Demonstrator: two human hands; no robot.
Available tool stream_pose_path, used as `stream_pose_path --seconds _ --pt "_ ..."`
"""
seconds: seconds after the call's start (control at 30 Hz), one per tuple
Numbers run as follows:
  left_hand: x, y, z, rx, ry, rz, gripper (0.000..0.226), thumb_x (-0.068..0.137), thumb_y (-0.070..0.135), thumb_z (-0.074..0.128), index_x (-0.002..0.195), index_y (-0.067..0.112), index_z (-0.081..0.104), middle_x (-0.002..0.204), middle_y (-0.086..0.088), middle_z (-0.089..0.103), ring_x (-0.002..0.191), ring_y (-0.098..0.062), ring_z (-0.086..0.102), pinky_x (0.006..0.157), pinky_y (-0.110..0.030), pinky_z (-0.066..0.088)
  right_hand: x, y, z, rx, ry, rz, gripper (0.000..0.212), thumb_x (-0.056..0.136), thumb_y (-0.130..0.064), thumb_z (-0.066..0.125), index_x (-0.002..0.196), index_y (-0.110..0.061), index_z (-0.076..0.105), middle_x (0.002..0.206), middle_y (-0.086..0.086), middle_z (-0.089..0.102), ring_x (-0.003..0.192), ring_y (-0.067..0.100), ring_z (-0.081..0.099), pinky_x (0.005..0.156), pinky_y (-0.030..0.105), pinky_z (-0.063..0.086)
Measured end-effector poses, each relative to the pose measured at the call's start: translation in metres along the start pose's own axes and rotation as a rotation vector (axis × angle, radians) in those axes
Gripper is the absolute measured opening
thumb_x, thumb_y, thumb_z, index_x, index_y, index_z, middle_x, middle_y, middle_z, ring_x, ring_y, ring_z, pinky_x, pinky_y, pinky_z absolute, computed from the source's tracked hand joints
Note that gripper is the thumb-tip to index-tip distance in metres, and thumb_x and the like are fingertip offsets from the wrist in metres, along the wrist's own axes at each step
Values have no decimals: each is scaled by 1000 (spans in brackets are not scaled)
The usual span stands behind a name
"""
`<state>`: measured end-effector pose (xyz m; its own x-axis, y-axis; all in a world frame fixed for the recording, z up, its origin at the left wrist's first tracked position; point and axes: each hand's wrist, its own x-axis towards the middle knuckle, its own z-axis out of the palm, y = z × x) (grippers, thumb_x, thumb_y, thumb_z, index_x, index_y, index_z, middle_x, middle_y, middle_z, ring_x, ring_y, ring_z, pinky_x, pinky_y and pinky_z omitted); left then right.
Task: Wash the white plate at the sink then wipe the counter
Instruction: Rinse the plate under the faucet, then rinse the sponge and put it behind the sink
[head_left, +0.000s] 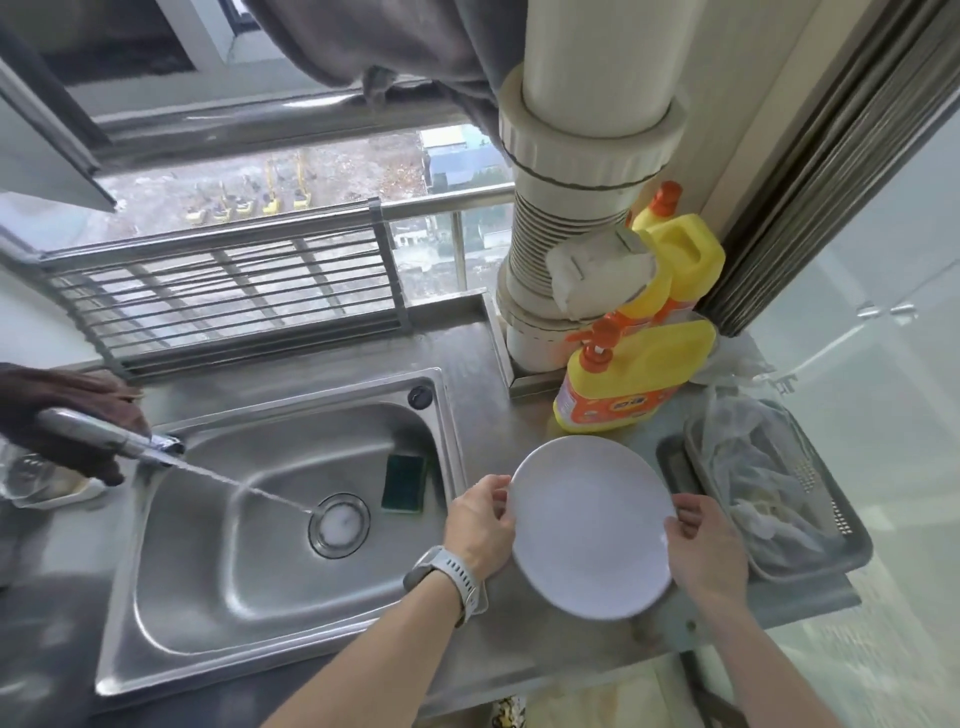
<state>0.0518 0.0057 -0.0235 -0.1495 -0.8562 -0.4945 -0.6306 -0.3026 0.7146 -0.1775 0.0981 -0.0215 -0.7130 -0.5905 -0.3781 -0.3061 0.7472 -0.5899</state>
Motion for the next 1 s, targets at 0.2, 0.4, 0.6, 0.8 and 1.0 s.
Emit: stream_pose_path --seconds 0.2,0.4,0.6,0.8,1.0 --pt "-15 -9 -69 -60 133 -32 23 92 29 65 115 27 69 98 13 73 88 -1 68 85 -24 59 -42 -64 12 -79 128 -221 24 88 -18 67 112 -21 62 110 8 64 96 32 63 86 45 47" --pt "-41 -57 -203 -257 377 -181 15 93 25 58 89 23 73 82 7 77 84 -14 73 81 -34 60 -118 -210 87 122 -208 -551 9 95 -26 65 103 -25 62 95 -2 67 81 16 65 71 29 53" --pt "-64 -98 -313 -887 479 -433 29 93 7 47 81 2 73 68 -12 73 59 -24 64 61 -31 48 -189 -348 184 198 -678 -537 22 102 -37 52 104 -18 62 100 7 69 89 20 67 74 31 58" --pt "-48 -124 -380 -1803 324 -408 46 93 31 60 122 -4 55 123 -24 61 120 -39 59 109 -50 45 -216 -419 274 211 -1063 -47 56 96 -59 52 123 -10 58 116 16 65 102 29 65 90 42 54" --pt "-31 -135 -400 -1940 203 -387 55 78 12 75 126 -5 55 124 -26 62 114 -35 64 92 -45 58 -216 -430 293 352 -1228 154 41 88 -34 71 111 -1 64 98 18 67 90 31 66 90 41 59"
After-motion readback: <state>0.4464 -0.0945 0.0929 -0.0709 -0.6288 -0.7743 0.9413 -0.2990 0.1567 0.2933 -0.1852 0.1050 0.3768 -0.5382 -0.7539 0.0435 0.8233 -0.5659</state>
